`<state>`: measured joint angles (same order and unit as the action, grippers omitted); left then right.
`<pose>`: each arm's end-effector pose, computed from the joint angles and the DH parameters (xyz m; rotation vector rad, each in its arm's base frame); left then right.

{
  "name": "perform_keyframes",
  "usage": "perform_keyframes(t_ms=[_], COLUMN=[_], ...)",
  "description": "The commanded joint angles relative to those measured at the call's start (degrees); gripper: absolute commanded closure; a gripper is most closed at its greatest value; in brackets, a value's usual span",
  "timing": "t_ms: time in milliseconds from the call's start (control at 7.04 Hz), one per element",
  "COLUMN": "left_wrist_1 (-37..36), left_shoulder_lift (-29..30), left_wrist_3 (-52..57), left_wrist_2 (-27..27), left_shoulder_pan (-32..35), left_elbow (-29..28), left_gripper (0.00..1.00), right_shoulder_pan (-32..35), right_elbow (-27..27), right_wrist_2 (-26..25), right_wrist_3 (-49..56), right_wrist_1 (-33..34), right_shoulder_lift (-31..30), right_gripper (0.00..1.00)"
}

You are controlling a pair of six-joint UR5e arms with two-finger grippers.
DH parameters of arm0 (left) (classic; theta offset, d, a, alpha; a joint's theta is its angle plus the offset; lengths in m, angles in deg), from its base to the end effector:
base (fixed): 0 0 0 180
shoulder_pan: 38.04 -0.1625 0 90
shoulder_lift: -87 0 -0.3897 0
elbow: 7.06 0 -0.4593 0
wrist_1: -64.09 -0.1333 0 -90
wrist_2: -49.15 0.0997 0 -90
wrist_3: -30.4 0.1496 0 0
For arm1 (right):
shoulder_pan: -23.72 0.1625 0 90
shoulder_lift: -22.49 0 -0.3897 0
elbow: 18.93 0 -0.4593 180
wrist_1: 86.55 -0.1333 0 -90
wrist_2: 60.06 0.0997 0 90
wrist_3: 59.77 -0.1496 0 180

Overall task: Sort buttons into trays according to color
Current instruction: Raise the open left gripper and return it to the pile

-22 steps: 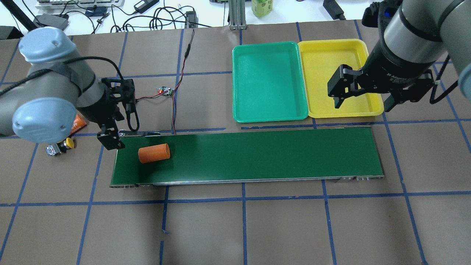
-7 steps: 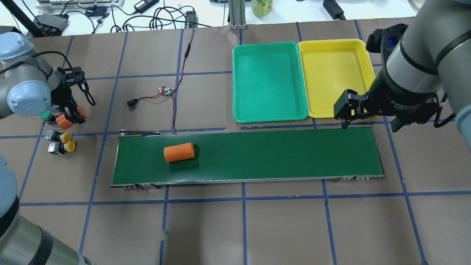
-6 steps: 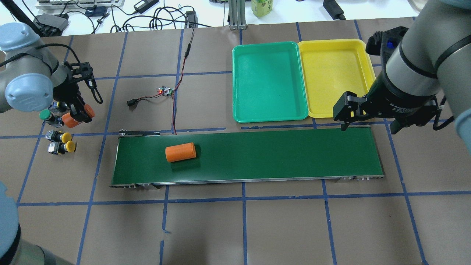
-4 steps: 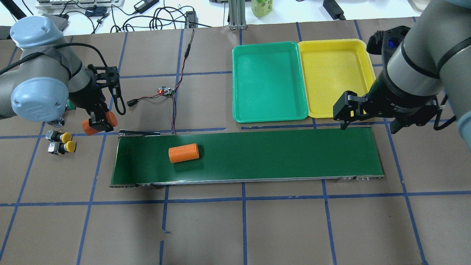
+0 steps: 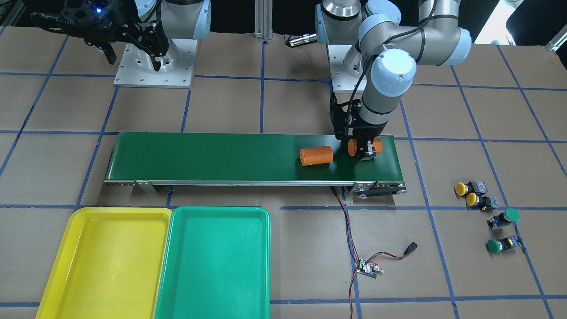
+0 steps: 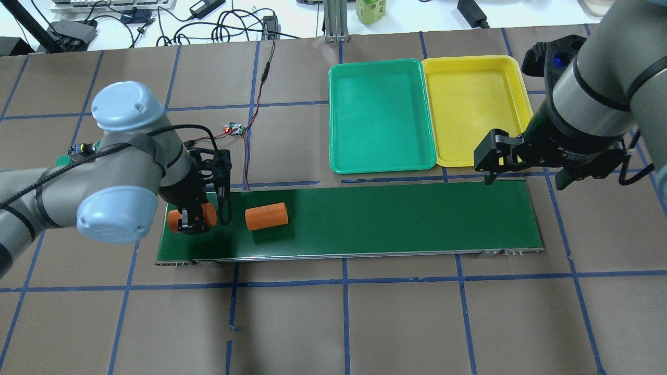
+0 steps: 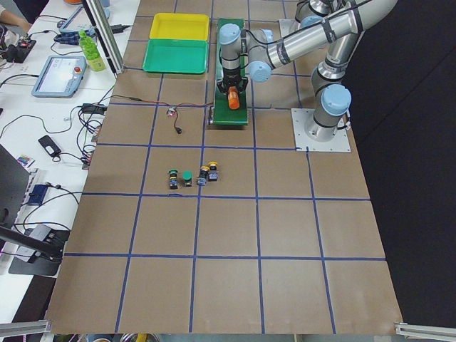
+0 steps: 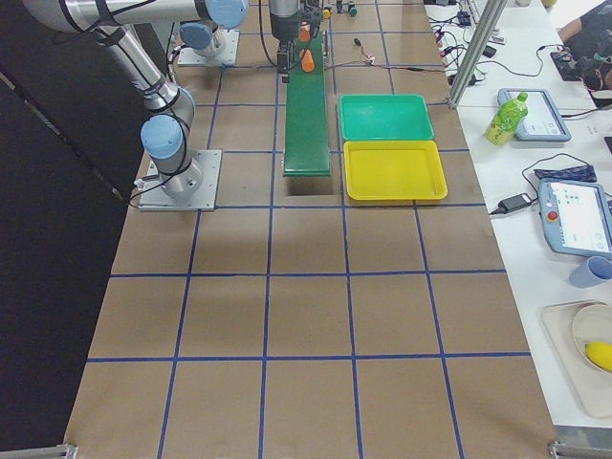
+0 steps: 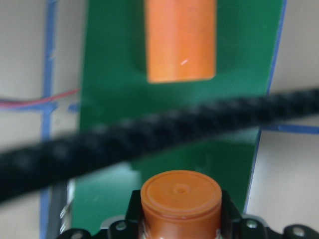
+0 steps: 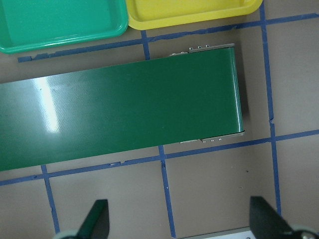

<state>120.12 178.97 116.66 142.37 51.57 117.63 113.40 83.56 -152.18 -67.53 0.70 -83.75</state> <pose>-0.1217 -0.4753 0.1239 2.1342 2.2908 0.1139 0.1252 -0.4523 0.4190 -0.2193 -3.0979 0.0308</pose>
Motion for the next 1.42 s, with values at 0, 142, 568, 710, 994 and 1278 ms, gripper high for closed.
perform_keyframes(t_ms=[0, 142, 568, 710, 994, 1278], left_wrist_1=[-3.7, -1.7, 9.0, 8.9, 7.8, 7.9], left_shoulder_lift=[-0.7, -1.8, 1.0, 4.0, 12.7, 22.4], left_wrist_3=[0.3, 0.2, 1.2, 1.8, 3.2, -7.0], left_wrist_2=[-0.2, -0.1, 0.6, 0.4, 2.8, 3.5], left_shoulder_pan=[0.3, 0.3, -16.9, -24.5, -30.4, -32.9], left_elbow=[1.4, 0.5, -9.9, -11.0, -23.6, -35.2], left_gripper=[0.00, 0.00, 0.00, 0.00, 0.00, 0.00], right_shoulder_pan=[-0.1, -0.4, -0.3, -0.3, -0.2, -0.2], right_elbow=[0.0, 0.0, 0.3, 0.3, 0.7, 0.7], right_wrist_2=[-0.1, 0.0, 0.1, 0.1, 0.3, 0.1], right_wrist_3=[0.0, 0.0, -0.4, -0.5, 0.0, -0.1], right_wrist_1=[-0.6, -1.4, -1.6, -1.6, -1.5, -1.6], right_shoulder_lift=[0.0, 0.2, 0.1, 0.0, 0.2, 0.2], right_gripper=[0.00, 0.00, 0.00, 0.00, 0.00, 0.00])
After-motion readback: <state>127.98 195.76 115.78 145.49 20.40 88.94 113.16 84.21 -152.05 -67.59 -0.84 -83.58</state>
